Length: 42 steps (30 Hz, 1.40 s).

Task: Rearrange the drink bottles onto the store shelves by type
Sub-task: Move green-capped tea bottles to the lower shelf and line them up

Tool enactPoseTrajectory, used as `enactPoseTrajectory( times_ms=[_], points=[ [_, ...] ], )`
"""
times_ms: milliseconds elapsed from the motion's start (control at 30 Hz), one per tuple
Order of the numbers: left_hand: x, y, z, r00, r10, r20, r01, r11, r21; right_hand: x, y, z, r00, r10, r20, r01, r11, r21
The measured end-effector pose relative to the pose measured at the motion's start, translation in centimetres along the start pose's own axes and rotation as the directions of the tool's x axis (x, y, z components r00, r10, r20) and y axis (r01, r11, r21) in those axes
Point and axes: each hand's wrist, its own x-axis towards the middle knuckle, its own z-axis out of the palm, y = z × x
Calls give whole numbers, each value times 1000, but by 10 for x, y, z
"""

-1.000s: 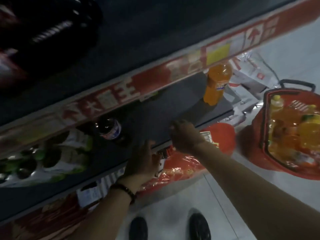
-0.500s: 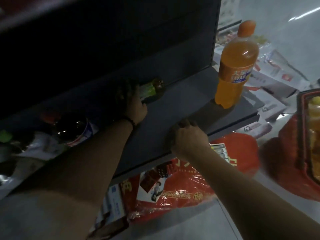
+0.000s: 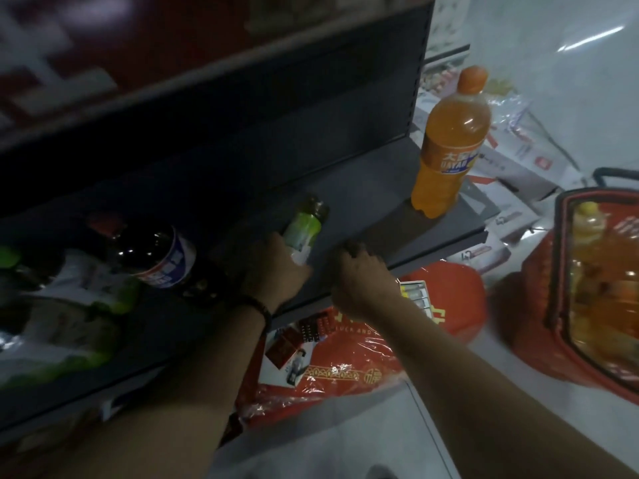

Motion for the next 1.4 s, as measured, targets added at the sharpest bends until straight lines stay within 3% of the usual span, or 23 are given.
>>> enactPoseTrajectory(
  times_ms=[167,267,400,600,700,767,833,900,967,1133,1200,1400],
  points=[
    [-93,-15,-25,974,18,226,50,955,-292,-51,-14,-2,991,1,-130,18,990,142],
    [-147,-17,-61,961,42,272,23,972,-233,-98,-29,-11,982,-53,-181,66,996,66],
    [-203,-20,-137,913,48,405,76,956,-285,-163,-61,-49,962,-258,-86,249,963,-106],
    [-261,-17,-302,841,131,525,172,855,-489,-231,-138,-136,950,-305,-62,304,952,-33],
    [-282,-28,-392,878,197,437,240,609,-756,-261,-185,-179,968,-251,-16,244,919,311],
    [-293,-42,-427,912,159,378,271,458,-847,-277,-228,-213,972,-233,41,177,832,526],
    [-304,-54,-447,926,182,329,241,385,-891,-289,-271,-244,971,-234,46,142,721,678],
    [-317,-65,-460,934,225,278,176,388,-905,-298,-313,-267,965,-261,-6,172,620,765],
    [-332,-78,-472,957,213,198,99,403,-910,-305,-354,-282,965,-261,-42,186,556,810],
    [-355,-125,-513,980,185,-71,-111,210,-971,-317,-468,-288,947,-259,-191,309,566,765],
    [-357,-152,-535,972,169,-166,-198,197,-960,-320,-510,-279,942,-251,-223,330,566,755],
    [-345,-258,-611,962,143,-232,-250,123,-960,-317,-641,-267,921,-340,-192,356,527,772]
  ],
)
